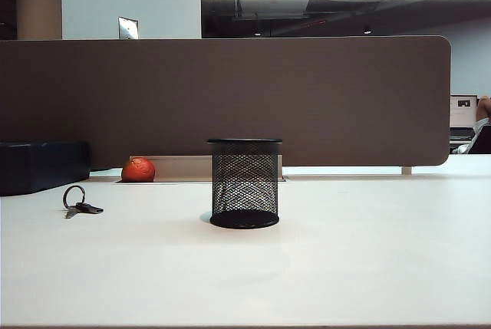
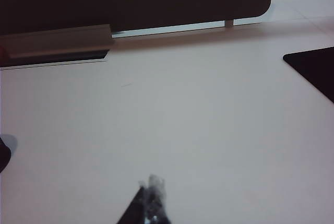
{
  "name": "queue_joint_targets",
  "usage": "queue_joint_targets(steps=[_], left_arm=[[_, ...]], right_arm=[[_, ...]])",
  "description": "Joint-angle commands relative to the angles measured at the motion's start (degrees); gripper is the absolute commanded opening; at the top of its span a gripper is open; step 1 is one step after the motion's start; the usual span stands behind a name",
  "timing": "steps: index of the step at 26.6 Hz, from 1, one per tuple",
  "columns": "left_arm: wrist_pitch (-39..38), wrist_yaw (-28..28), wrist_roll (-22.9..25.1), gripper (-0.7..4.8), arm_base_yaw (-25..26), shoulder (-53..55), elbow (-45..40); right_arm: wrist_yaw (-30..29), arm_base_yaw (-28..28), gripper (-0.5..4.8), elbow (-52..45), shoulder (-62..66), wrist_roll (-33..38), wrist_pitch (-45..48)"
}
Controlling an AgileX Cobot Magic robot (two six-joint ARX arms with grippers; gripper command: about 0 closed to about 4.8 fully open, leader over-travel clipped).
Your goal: Pick up a bunch of keys from the table, then put them into the black basket.
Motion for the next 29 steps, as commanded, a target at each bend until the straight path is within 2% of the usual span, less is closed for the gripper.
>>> queue_joint_targets(steps=[1, 18, 21, 22, 25, 29], left_arm=[[0.76, 0.2, 0.07, -0.05, -0.04, 0.02, 0.28], [0.63, -0.04, 0.52, 0.01, -0.04, 0.02, 1.84], [0.63, 0.0, 0.48, 0.64, -0.07, 0.02, 3.1], [0.57, 0.0, 0.44, 0.66, -0.07, 0.02, 3.74], [-2.71, -0.02, 0.48, 0.66, -0.07, 0.04, 6.86], [-11.15, 1.66, 0.55, 0.72, -0.07, 1.01, 13.55]], right_arm=[[0.26, 0.04, -0.08, 0.24, -0.15, 0.04, 0.76], [-1.25, 0.09, -0.09, 1.22, -0.15, 0.28, 1.05], [-1.27, 0.09, -0.09, 2.67, -0.15, 0.96, 0.59], [-1.27, 0.11, -0.09, 3.58, -0.15, 0.94, 0.39], [-1.18, 0.09, -0.09, 6.54, -0.15, 0.92, -0.66], [-1.27, 0.09, -0.09, 12.24, 0.33, 0.94, -1.99]])
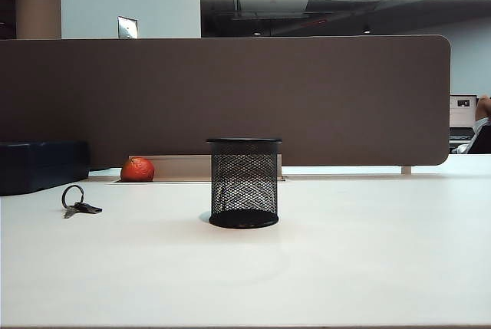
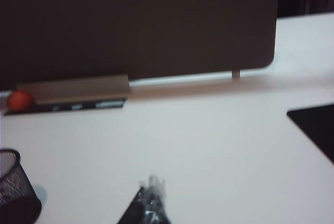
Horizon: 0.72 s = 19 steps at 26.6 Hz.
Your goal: Pick up a bunch of keys from the table, then put them into the black basket.
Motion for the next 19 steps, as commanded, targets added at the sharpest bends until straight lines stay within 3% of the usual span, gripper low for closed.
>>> queue_joint_targets(steps=[1, 4, 8, 11, 12, 14, 15, 19], left_arm=[[-5.57, 2.54, 0.33, 0.94, -0.07, 1.25, 4.15], [-7.15, 4.68, 1.9, 1.75, -0.07, 3.41, 7.21], [-8.61, 7.63, 2.32, 1.84, -0.07, 8.22, 12.31], [-9.55, 10.34, 2.71, 1.98, -0.07, 12.33, 16.06], [-10.14, 11.63, 2.91, 2.84, -0.07, 15.23, 18.21], [-10.95, 12.04, 2.84, 3.84, -0.07, 18.86, 20.52], [-11.54, 12.0, 2.86, 4.09, -0.07, 20.57, 21.59], [-14.56, 12.92, 2.82, 4.09, -0.07, 28.81, 26.73]], right_arm=[[-0.02, 0.11, -0.09, 4.09, 0.79, 0.15, -1.6], [-0.57, 0.11, -0.09, 8.13, 2.75, 0.17, -4.79], [-3.69, 0.11, -0.07, 14.14, 7.13, 0.98, -8.59], [-4.92, 0.11, 0.25, 17.27, 9.77, 1.01, -10.1], [-5.95, 0.11, 0.55, 18.67, 11.23, 1.01, -10.1], [-7.61, 0.11, 0.57, 19.61, 12.63, 1.01, -10.01], [-8.35, 0.11, 0.58, 19.85, 13.11, 1.03, -9.94], [-11.63, 0.11, 0.6, 20.39, 14.67, 1.05, -9.92]])
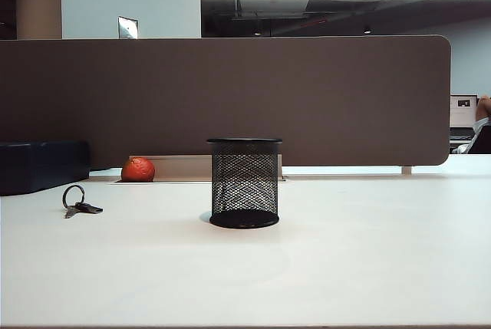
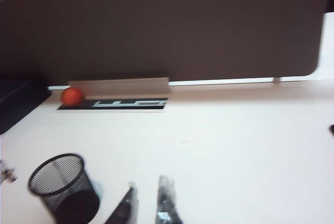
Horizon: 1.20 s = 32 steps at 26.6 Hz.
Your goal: Pick up a bunch of keys from the table, then put them into the black basket.
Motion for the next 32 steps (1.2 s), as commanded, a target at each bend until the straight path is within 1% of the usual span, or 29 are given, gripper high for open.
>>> queue_joint_targets(steps=[1, 3, 4, 6, 7, 11, 13, 14, 15, 17, 19, 20, 21, 27, 32], left_arm=[[-3.15, 1.4, 0.15, 4.09, -0.07, 6.78, 4.57], [-4.87, 2.54, -0.04, 4.17, -0.07, 11.52, 7.26], [-5.49, 3.06, -0.72, 4.39, -0.07, 13.73, 8.44], [-7.15, 4.04, -3.34, 4.74, -0.07, 18.69, 10.82], [-8.7, 4.33, -6.29, 4.75, -0.07, 23.15, 12.9], [-11.06, 7.58, -12.98, 4.75, -0.07, 32.63, 17.03], [-11.15, 9.92, -14.62, 4.75, -0.04, 36.85, 18.25], [-11.21, 10.93, -15.04, 4.75, -0.04, 38.51, 18.67], [-11.19, 12.2, -16.52, 4.75, -0.07, 42.23, 19.28], [-11.23, 12.28, -17.84, 4.76, -0.07, 45.13, 19.39], [-11.3, 12.7, -18.53, 4.76, -0.04, 48.17, 19.39], [-11.3, 12.76, -18.51, 4.77, 0.04, 50.86, 19.39], [-11.28, 12.76, -18.53, 4.79, 0.11, 51.95, 19.39], [-11.06, 12.59, -18.51, 4.79, 0.11, 58.49, 19.41], [-9.27, 11.13, -18.49, 4.79, 0.13, 62.1, 19.41]], right_arm=[[-3.23, 0.09, 0.69, 0.63, 0.9, 0.09, 0.59], [-3.61, 0.09, 1.17, 0.63, 0.98, 0.11, 0.57], [-3.61, 0.09, 1.51, 0.63, 0.96, 0.35, 0.59], [-3.61, 0.09, 1.97, 0.63, 0.96, 0.81, 0.57], [-3.65, 0.09, 2.38, 0.63, 0.98, 2.14, 0.59], [-4.76, 0.09, 2.95, 0.66, 0.98, 5.55, 0.59], [-5.97, 0.09, 3.01, 0.66, 1.18, 6.19, 0.59], [-6.93, 0.09, 3.16, 0.66, 1.33, 6.29, 0.59], [-8.22, 0.09, 3.3, 0.66, 1.73, 6.49, 0.57], [-9.05, 0.09, 3.57, 0.66, 2.29, 7.54, 0.59], [-9.18, 0.11, 4.17, 0.7, 2.97, 9.57, 0.55], [-9.53, 0.11, 4.63, 0.7, 3.37, 10.86, 0.46], [-9.99, 0.11, 4.74, 0.77, 3.91, 10.99, 0.61], [-14.03, 0.09, 4.74, 1.01, 7.1, 10.99, 0.59], [-14.29, 0.13, 4.74, 1.11, 8.76, 11.02, 0.63]])
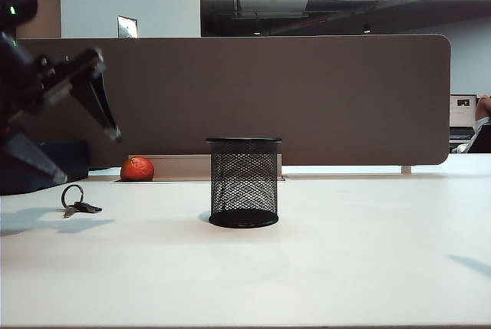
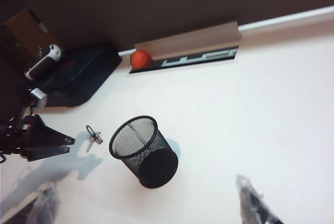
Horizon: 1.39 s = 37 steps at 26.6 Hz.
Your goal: Pick up a bunch of keys from the table, then put them into the black basket.
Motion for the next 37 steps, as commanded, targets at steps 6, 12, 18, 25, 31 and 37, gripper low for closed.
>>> queue_joint_targets(steps=[6, 12, 18, 25, 31, 37], left_arm=[[7.26, -4.7, -0.22, 4.79, 0.83, 3.67, 0.24], [9.64, -7.72, -0.9, 4.79, 1.68, 4.13, 0.24], [10.99, -8.74, -1.55, 4.79, 2.21, 5.53, 0.24], [13.35, -8.41, -4.04, 4.79, 2.23, 8.76, 0.26], [14.56, -8.76, -4.04, 4.79, 2.29, 12.02, 0.31], [16.2, -10.93, -5.29, 4.79, 2.29, 12.94, 0.31]], right_arm=[[-0.94, 0.04, 4.74, 0.76, 0.35, 0.09, 0.79], [-1.6, 0.02, 4.74, 0.76, 0.42, 0.07, 0.76], [-3.74, 0.0, 4.74, 0.76, 0.7, 0.09, 0.76], [-4.0, 0.02, 4.74, 0.76, 0.81, 0.09, 0.76], [-4.92, 0.02, 4.73, 0.76, 0.81, 1.73, 0.81], [-10.25, 0.04, 4.73, 0.76, 1.07, 5.57, 0.87]])
